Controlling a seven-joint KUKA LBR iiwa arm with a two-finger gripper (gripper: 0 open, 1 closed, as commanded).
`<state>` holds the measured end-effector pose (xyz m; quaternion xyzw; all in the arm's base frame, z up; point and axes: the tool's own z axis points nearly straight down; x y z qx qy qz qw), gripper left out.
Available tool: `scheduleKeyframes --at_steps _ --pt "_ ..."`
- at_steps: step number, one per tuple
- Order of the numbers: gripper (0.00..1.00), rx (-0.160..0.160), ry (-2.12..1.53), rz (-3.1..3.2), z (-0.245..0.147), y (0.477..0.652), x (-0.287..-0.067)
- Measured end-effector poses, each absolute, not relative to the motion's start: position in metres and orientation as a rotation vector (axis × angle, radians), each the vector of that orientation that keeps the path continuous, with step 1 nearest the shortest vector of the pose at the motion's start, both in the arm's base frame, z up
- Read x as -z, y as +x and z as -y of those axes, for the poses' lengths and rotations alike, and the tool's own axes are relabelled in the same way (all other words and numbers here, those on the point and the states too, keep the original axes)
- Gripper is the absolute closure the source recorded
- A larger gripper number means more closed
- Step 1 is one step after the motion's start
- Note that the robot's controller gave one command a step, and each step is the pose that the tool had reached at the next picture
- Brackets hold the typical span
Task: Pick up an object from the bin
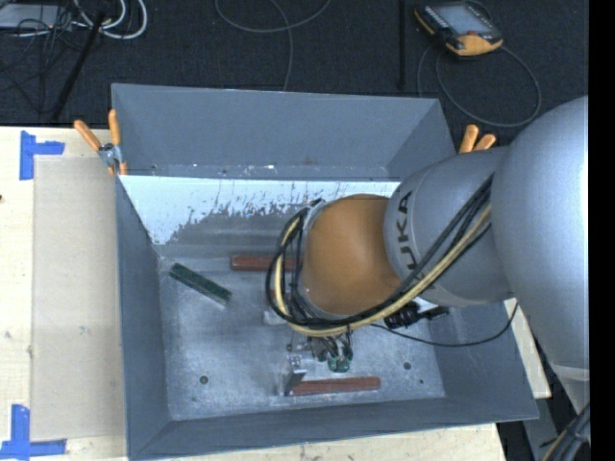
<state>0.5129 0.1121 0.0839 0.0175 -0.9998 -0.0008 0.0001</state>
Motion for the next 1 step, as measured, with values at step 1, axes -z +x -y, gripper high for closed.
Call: scheduleKeyframes --at_steps 1 --pt "0.0 0.007 0.365 3.123 -0.0798 0.4998 -0.0812"
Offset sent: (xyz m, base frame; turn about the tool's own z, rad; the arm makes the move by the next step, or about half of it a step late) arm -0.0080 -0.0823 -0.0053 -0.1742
